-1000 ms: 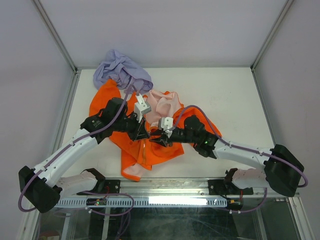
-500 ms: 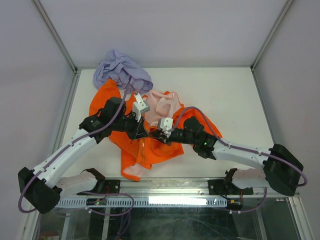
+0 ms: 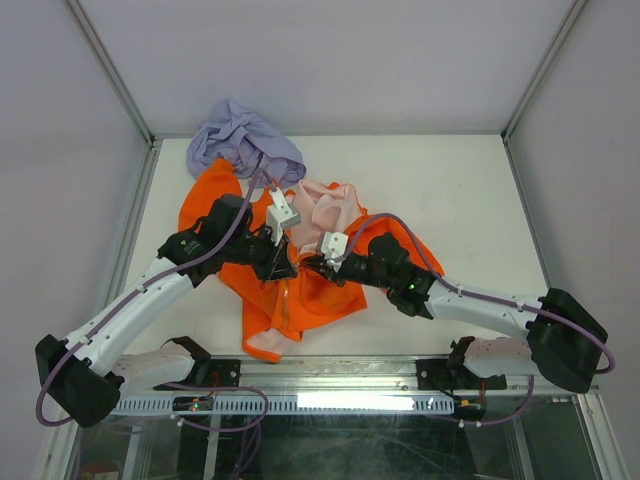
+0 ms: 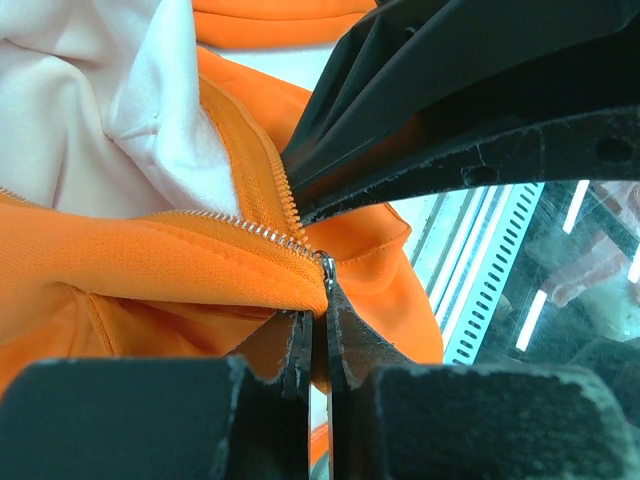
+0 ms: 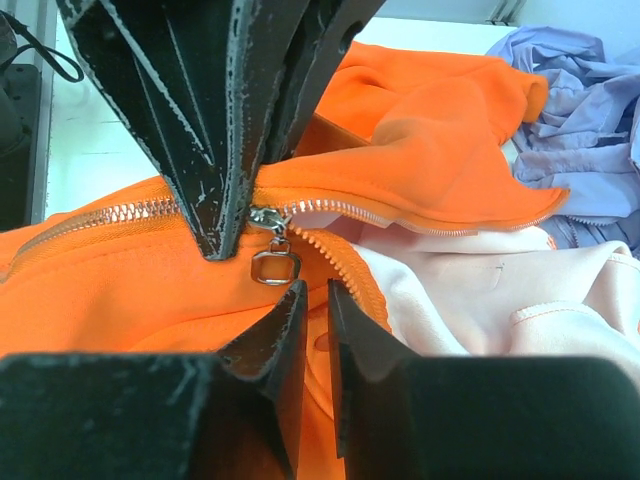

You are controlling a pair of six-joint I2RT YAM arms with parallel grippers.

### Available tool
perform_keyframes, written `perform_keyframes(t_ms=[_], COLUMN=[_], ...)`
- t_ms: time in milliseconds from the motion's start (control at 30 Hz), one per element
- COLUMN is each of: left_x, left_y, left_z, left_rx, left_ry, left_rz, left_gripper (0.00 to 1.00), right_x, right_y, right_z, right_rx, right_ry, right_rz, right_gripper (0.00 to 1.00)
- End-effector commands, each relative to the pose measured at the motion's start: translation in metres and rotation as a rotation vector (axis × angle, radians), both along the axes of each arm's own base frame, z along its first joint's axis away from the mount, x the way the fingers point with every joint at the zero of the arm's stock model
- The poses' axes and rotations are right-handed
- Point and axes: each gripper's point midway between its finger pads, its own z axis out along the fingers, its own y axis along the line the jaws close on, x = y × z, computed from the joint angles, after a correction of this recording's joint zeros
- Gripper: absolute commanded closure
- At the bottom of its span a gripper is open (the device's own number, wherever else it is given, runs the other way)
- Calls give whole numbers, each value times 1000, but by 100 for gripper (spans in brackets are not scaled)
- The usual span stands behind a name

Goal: Zip up the jacket

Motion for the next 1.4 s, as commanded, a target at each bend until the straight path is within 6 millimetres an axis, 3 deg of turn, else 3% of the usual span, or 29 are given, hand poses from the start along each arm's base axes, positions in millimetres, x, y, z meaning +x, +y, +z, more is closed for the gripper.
perform_keyframes(t_ms=[0,133,300,633,833,1033,1267,1367], left_x=[1,1,-1,-10,-12,-10,-11,-11], left_y=[-12,-11,-11,-14,-13,-13,-12,-10], left_z=[38,36,35,37,33,33,31,31], left_rx=[-91,-87,-86,-104,-96,-93,-89,-83], left_ry=[-82,-91,-100,-101,-84,-89,-83,-81], left_rz=[-48,-50,-73,-145,-154,-148,-140,-130], left_gripper=[100,100,100,100,100,100,100,100], right_x=[-7,-18,-28,-12,-21,-35,-30,-20], right_y=[6,8,11,12,16,20,18,15], right_z=[19,15,13,32,42,40,40,41], right_rx=[65,47,32,83,109,92,83,72], right_ry=[-24,-1,17,28,58,106,106,103], right_rz=[50,114,182,204,294,388,356,303], right_gripper=[80,67,61,59,59,69,99,100])
